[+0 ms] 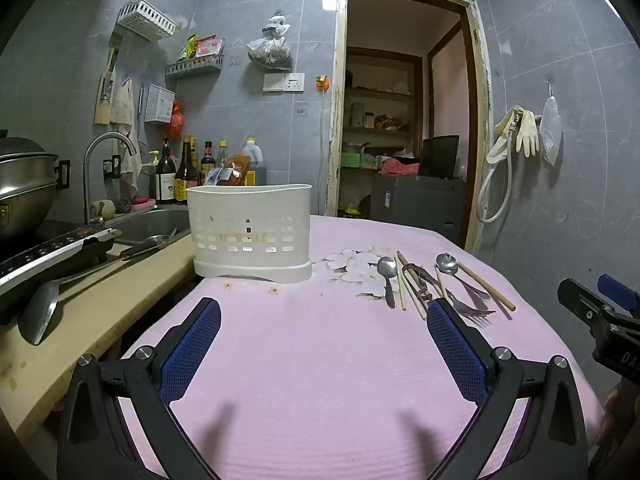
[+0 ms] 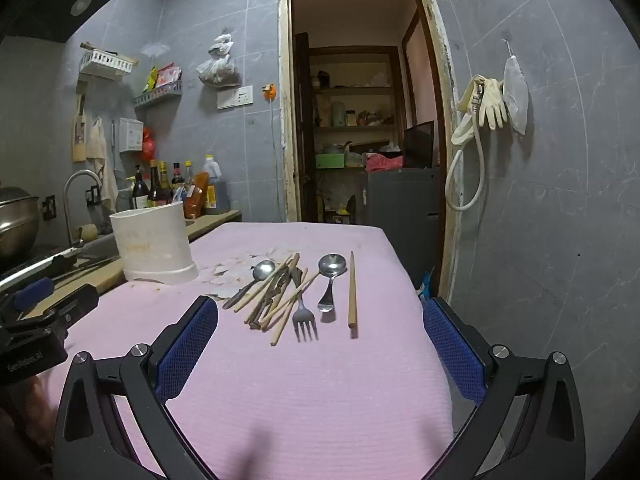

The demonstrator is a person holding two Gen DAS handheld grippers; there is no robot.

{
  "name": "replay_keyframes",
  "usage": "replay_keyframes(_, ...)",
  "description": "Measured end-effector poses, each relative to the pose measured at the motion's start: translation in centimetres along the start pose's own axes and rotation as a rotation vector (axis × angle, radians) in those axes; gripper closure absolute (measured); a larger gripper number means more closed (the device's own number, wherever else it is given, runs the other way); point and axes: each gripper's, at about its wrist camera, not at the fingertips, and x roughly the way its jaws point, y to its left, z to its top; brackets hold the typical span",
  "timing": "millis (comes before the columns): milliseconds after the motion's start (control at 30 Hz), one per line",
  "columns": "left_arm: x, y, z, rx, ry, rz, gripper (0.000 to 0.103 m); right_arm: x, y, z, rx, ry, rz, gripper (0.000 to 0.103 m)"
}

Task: Organize utensils

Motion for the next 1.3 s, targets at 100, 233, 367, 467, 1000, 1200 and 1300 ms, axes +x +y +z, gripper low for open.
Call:
replay_keyframes(100, 0.02, -0.02, 0.0, -0.002, -0.001, 0.001, 0.002, -0.05, 0.03, 0.0, -0.001, -0.006, -0.001, 0.0)
replay_keyframes(233, 0.15, -0.07, -0.04, -0.002, 0.005, 0.0, 0.002, -0.23, 0.16, -0.01, 0.0, -0.008, -0.002, 0.0)
replay_keyframes(367, 0.03, -0.19, -0.05, -0.002, 0.006, -0.001, 0.002, -0.01, 0.01, 0.02, 0.003, 0.001, 0.002, 0.0)
replay_keyframes(467, 0.28, 0.16, 0.04, -0.004, 0.006, -0.003, 0.002, 0.03, 0.01, 0.01, 0.004, 0.001, 0.002, 0.0)
replay_keyframes(1000, 0.18, -0.19, 0.06, -0.005, 0.005, -0.01, 0.002, 0.0, -0.01, 0.0, 0.003, 0.001, 0.0, 0.0)
replay_keyframes(1200, 0.19, -0.2, 0.04, -0.005, 0.005, -0.01, 0.002, -0.01, 0.0, 0.01, 0.004, 0.003, 0.001, 0.0)
replay_keyframes(1300, 0.2, -0.21, 0.05, -0.006, 0.004, -0.01, 0.002, -0.04, -0.03, 0.03, 0.004, 0.002, 0.002, 0.0)
